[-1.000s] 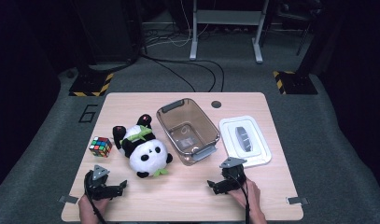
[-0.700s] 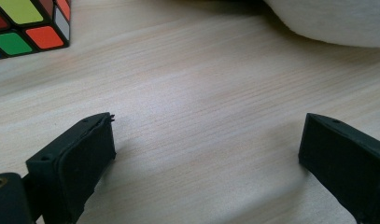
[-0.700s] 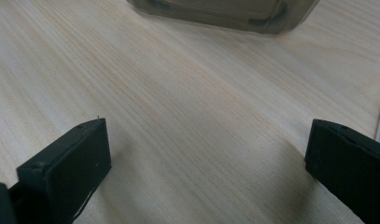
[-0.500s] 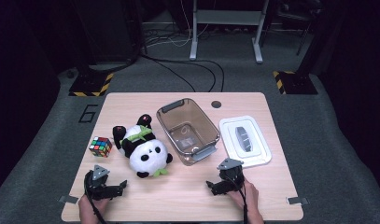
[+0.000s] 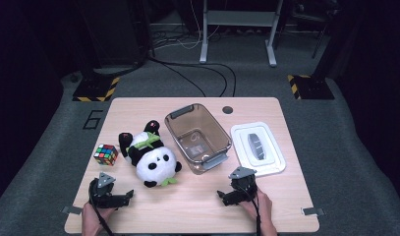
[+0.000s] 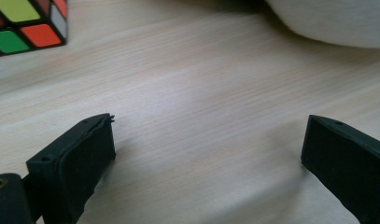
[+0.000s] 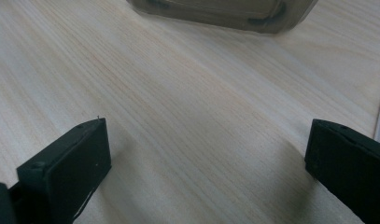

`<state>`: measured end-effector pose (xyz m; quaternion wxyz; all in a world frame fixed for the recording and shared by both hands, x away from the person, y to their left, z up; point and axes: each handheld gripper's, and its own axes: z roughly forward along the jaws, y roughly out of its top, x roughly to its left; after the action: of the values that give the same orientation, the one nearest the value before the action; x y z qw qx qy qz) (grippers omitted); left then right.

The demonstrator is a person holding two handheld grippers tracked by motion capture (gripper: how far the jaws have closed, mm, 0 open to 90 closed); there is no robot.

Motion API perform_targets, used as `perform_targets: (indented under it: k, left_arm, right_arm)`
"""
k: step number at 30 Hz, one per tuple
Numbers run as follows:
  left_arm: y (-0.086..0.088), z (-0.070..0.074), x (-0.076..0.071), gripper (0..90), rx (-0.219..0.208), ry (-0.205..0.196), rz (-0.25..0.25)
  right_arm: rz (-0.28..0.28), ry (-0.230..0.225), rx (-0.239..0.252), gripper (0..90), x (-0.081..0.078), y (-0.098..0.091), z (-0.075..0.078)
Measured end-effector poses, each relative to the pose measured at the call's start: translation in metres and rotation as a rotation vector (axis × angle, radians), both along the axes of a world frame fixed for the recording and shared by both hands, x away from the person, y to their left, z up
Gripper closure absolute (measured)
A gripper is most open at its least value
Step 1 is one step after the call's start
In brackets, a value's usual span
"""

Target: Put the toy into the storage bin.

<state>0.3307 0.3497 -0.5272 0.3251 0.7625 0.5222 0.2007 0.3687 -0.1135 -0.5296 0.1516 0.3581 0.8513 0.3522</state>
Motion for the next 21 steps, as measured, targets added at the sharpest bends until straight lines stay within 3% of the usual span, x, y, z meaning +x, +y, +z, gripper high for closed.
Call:
perform_targets:
  k: [1, 3, 11, 21]
  left_arm:
    - [0.001, 0.002, 0.000, 3.1, -0.021, 0.017, -0.015]
    - [0.003, 0.008, -0.002, 3.6, -0.049, 0.001, -0.028]
    - [0.007, 0.035, -0.005, 5.2, -0.087, -0.020, -0.067]
    - [0.011, 0.072, -0.001, 4.8, -0.142, -0.086, -0.102]
  right_arm:
    - [0.001, 0.000, 0.001, 0.0, 0.000, 0.000, 0.000]
    - [0.005, -0.001, -0.003, 0.0, 0.000, 0.000, 0.000]
    - [0.006, 0.000, -0.003, 0.0, 0.000, 0.000, 0.000]
    - [0.007, 0.000, -0.003, 0.0, 0.000, -0.001, 0.000]
